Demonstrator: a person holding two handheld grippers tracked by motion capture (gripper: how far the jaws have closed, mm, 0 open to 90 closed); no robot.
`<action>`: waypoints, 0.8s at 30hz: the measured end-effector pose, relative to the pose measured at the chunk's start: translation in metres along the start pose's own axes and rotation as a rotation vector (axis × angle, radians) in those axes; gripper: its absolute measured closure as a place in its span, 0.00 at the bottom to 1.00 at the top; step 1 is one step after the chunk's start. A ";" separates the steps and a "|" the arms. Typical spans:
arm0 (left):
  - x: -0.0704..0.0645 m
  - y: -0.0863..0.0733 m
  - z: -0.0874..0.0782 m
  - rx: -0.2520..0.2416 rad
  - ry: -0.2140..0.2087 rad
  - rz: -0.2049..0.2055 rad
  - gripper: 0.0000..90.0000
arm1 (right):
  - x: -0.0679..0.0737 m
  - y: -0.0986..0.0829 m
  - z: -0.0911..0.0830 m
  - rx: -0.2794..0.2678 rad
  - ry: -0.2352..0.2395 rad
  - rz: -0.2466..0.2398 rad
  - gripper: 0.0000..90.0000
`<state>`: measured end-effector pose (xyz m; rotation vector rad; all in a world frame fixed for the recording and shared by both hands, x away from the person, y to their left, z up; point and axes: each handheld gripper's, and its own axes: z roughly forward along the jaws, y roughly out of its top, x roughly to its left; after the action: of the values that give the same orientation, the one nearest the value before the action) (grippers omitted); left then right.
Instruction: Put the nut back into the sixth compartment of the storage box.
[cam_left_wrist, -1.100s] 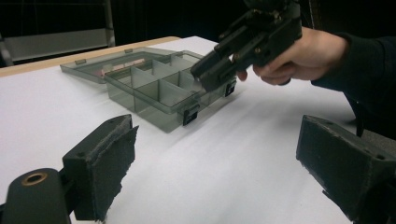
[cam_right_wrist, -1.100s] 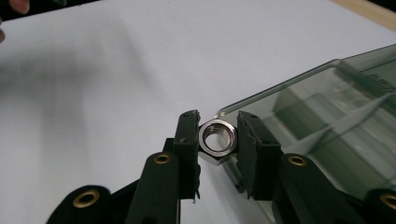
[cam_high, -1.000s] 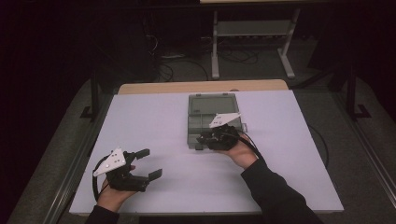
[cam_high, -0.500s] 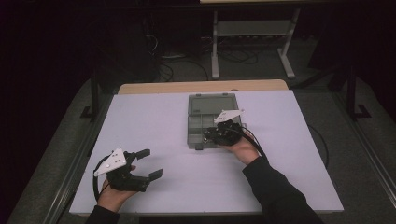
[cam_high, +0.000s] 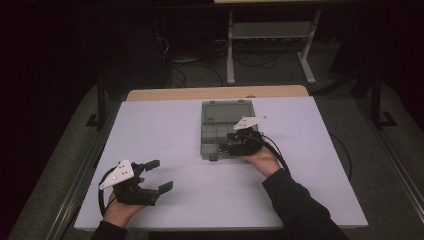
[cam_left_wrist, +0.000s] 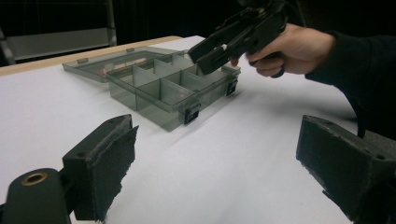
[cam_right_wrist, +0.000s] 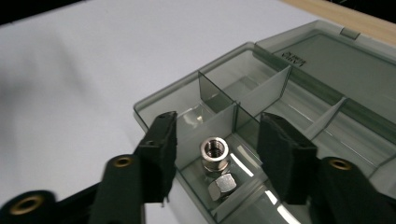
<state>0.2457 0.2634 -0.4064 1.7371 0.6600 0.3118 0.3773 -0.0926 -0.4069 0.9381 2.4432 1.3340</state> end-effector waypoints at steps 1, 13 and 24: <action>0.000 0.000 0.000 0.000 0.000 0.001 0.12 | 0.000 0.000 -0.004 -0.015 0.003 0.003 0.45; 0.001 0.001 0.000 0.000 -0.001 0.008 0.12 | 0.005 -0.018 -0.063 -0.180 0.006 0.009 0.21; 0.000 0.000 -0.002 -0.002 0.002 0.001 0.12 | 0.009 -0.049 -0.105 -0.271 -0.022 -0.025 0.15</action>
<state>0.2452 0.2648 -0.4057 1.7359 0.6602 0.3151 0.3010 -0.1779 -0.3853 0.8458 2.1773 1.5855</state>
